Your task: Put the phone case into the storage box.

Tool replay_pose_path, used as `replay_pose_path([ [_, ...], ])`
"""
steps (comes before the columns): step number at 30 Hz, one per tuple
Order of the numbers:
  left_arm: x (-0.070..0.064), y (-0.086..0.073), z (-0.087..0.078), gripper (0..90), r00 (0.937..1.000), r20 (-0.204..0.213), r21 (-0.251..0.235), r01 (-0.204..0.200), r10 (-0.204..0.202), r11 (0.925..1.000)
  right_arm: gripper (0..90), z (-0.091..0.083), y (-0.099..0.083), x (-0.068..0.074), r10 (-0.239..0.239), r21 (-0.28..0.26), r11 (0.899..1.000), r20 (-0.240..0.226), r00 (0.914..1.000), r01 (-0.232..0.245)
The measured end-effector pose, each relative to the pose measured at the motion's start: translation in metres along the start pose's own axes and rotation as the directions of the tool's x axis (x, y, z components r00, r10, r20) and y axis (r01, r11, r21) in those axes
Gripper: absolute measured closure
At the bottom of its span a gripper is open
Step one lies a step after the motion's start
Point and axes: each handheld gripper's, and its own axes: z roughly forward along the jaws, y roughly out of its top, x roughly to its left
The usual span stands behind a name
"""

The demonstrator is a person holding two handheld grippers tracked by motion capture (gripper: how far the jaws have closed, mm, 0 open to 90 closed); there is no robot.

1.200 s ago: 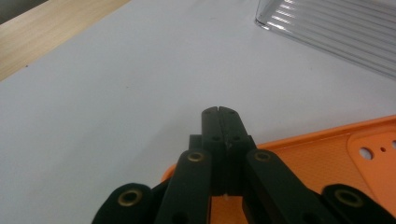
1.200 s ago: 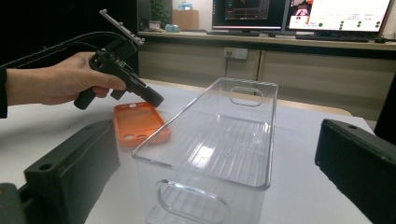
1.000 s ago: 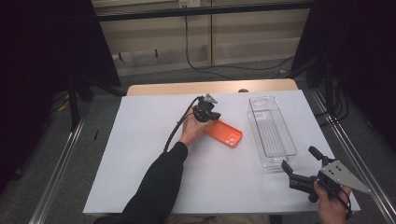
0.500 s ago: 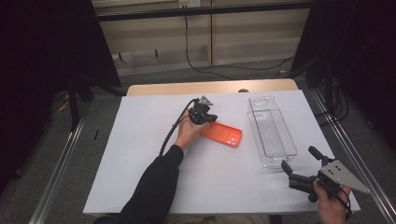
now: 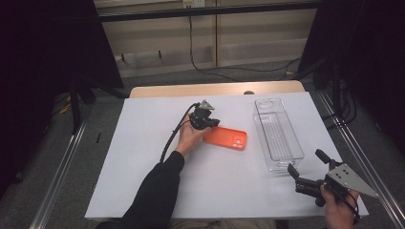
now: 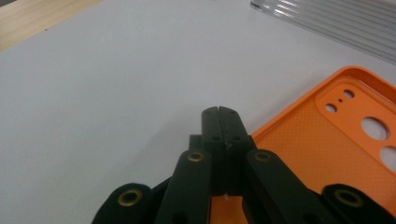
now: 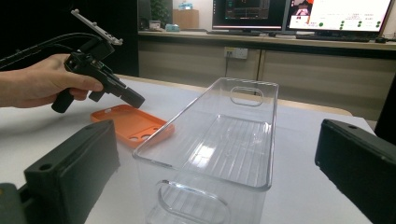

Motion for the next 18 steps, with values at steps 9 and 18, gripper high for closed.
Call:
replay_pose_path([
  [9,-0.002,-0.005,-0.007,90.0,0.9997,-0.001,0.013,-0.022,0.022,0.9997,0.0,0.000,0.000,0.000,0.001,0.003,1.000,0.000,1.0000,-0.001],
  [18,-0.005,-0.011,-0.016,90.0,0.9993,0.004,0.023,-0.036,0.036,0.9991,0.0,0.000,0.000,0.000,-0.001,0.001,1.000,-0.004,1.0000,0.001],
])
